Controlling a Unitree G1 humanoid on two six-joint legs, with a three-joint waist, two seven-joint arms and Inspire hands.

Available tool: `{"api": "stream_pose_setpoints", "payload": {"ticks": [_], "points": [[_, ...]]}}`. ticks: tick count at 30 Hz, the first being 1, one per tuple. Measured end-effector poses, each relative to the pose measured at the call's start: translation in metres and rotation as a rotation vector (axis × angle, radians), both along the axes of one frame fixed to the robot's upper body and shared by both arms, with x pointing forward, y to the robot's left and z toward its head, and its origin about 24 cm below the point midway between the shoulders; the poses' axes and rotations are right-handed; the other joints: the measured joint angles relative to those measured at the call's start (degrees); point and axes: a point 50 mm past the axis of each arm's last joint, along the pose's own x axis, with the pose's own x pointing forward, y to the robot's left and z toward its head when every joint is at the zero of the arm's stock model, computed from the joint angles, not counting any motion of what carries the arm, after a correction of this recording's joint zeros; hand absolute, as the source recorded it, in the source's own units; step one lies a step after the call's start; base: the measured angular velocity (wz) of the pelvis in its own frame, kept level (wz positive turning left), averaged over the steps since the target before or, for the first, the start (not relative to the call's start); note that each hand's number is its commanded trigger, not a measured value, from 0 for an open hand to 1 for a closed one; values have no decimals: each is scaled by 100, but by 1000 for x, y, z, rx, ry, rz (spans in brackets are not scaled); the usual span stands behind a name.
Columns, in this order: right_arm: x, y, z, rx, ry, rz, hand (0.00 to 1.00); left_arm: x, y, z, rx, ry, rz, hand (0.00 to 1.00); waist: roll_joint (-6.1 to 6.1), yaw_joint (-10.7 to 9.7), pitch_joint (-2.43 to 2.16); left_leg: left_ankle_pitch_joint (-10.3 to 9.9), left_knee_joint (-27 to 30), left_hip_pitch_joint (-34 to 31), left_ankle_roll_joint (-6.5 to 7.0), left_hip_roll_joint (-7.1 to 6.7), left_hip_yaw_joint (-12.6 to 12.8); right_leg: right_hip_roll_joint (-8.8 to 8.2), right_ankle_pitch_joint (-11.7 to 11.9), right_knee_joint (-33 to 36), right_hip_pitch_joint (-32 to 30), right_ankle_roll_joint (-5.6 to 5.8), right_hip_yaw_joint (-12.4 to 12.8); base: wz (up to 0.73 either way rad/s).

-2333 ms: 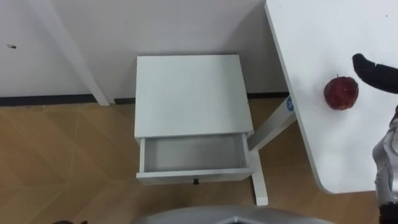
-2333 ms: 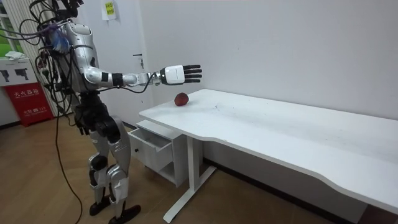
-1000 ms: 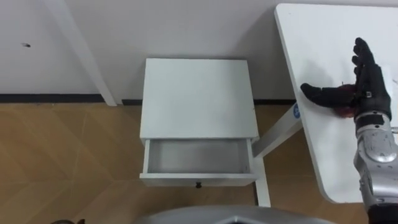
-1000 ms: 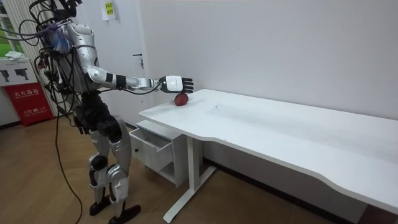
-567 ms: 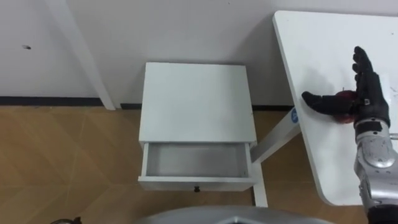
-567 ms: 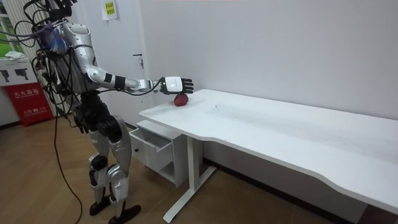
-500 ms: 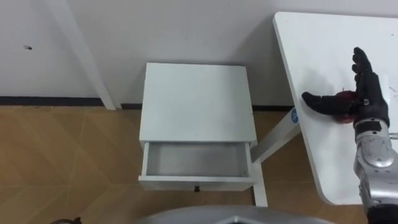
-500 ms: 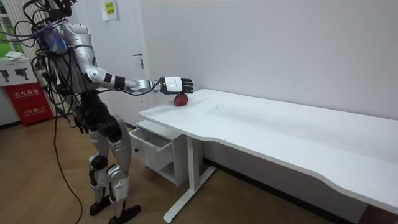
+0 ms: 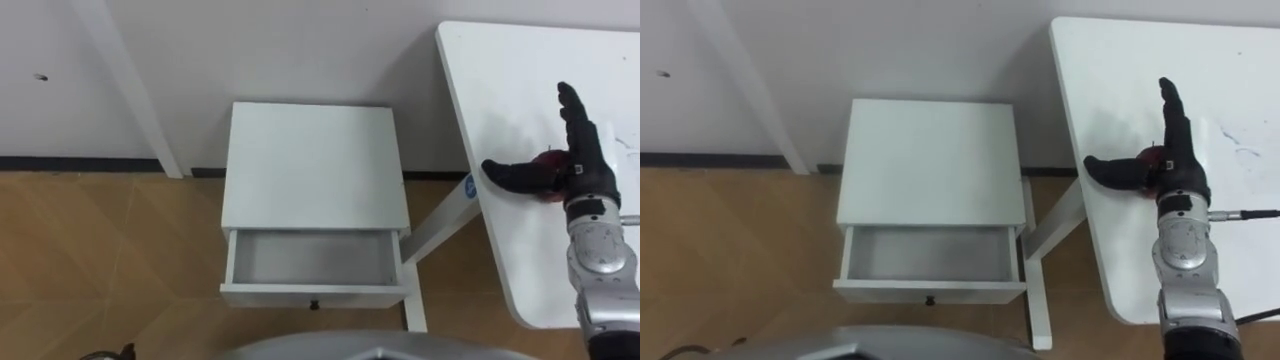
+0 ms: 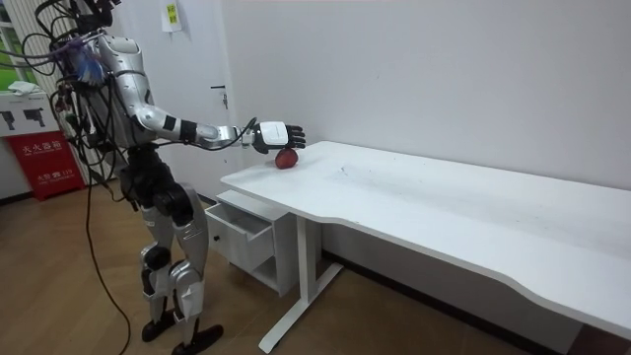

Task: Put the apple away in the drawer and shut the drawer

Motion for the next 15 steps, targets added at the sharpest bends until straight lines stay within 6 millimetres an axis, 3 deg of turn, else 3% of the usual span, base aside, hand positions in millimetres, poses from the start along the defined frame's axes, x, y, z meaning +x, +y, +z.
{"api": "stream_pose_setpoints", "payload": {"ticks": [10,15], "points": [[-5,-4,-5,-40,31,-24,0,-6,1,0,7,21,-12,0,-15,0,4,-4,2,41,1,0,-26,18,0,-1,34,0,129,0],[-13,-15,-6,-54,37,-93,0,-9,0,0,1,37,-18,0,1,-1,-5,-4,7,41,1,0,-6,17,0,1,33,0,132,0]]}}
